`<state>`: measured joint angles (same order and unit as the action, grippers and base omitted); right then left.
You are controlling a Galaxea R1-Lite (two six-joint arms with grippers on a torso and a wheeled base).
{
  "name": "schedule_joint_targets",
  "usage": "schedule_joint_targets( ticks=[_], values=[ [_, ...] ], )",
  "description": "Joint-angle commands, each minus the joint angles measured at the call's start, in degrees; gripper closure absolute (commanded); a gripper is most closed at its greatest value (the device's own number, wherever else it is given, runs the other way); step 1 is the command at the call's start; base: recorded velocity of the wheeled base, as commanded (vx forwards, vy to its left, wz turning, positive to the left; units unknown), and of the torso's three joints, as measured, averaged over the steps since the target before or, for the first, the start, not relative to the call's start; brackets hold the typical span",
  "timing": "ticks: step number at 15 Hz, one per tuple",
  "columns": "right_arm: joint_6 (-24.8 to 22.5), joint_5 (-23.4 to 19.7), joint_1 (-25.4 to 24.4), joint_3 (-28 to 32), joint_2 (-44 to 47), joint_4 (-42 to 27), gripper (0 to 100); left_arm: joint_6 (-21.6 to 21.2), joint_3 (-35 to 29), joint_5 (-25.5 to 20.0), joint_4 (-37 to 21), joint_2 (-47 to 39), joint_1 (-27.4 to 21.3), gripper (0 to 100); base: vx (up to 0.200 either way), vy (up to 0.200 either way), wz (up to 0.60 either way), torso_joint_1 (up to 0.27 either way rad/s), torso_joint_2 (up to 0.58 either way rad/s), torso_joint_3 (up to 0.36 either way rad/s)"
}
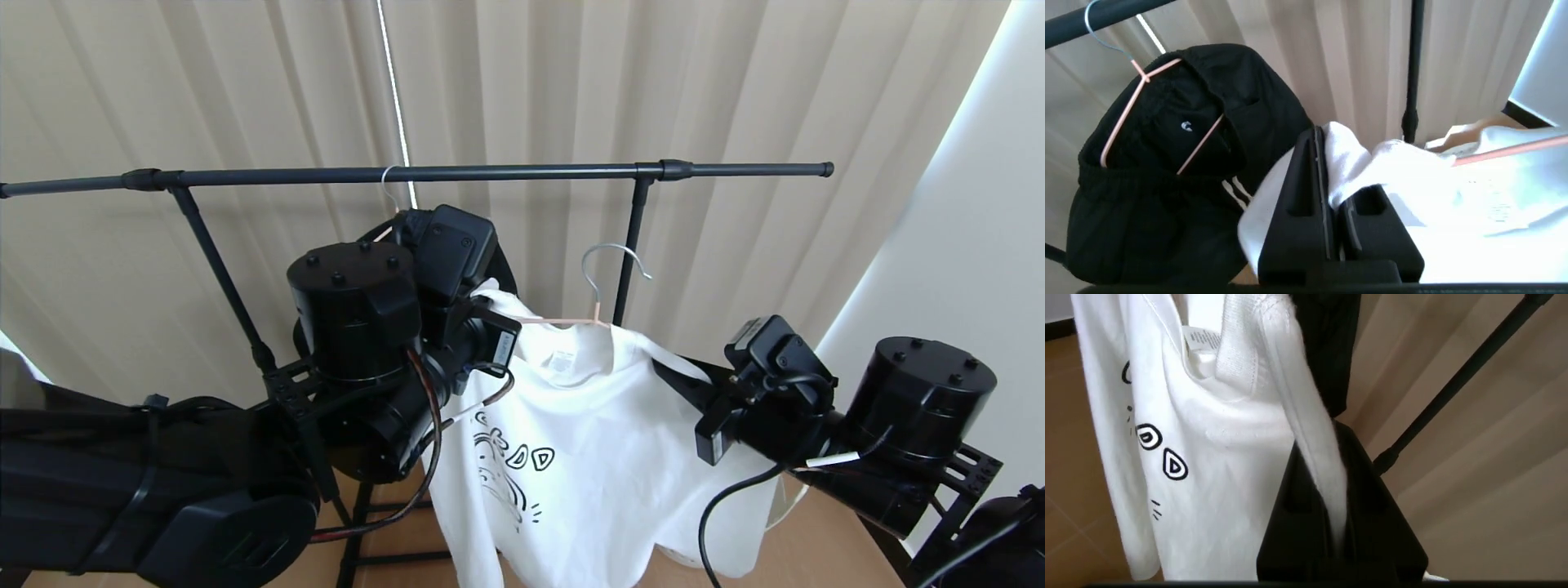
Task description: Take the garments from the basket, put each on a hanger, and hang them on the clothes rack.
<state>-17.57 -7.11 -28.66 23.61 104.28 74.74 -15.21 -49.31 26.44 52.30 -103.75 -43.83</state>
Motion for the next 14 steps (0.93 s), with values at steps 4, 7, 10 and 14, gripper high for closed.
schedule_joint_targets(
  ticks=[4,7,10,14],
  values=[
    [0.9,2.2,-0.3,1.1,7.6,5.7,100,0.1,-0.7,0.0,-1.4,2.7,-3.5,100,0.000,0.000,0.00,0.000,0.00,0.000],
    [0.9,2.2,-1.0,1.2,9.1,6.7,100,0.0,-0.9,0.0,-1.7,3.3,-6.0,100,0.000,0.000,0.00,0.000,0.00,0.000],
    [1.7,3.5,-1.0,2.2,10.1,7.2,100,0.1,-1.2,0.0,-1.7,3.5,-7.2,100,0.000,0.000,0.00,0.000,0.00,0.000],
    [5.0,5.4,-1.9,4.0,10.3,7.5,100,0.2,-1.1,0.1,-1.8,3.3,-7.9,100,0.000,0.000,0.00,0.000,0.00,0.000]
  ],
)
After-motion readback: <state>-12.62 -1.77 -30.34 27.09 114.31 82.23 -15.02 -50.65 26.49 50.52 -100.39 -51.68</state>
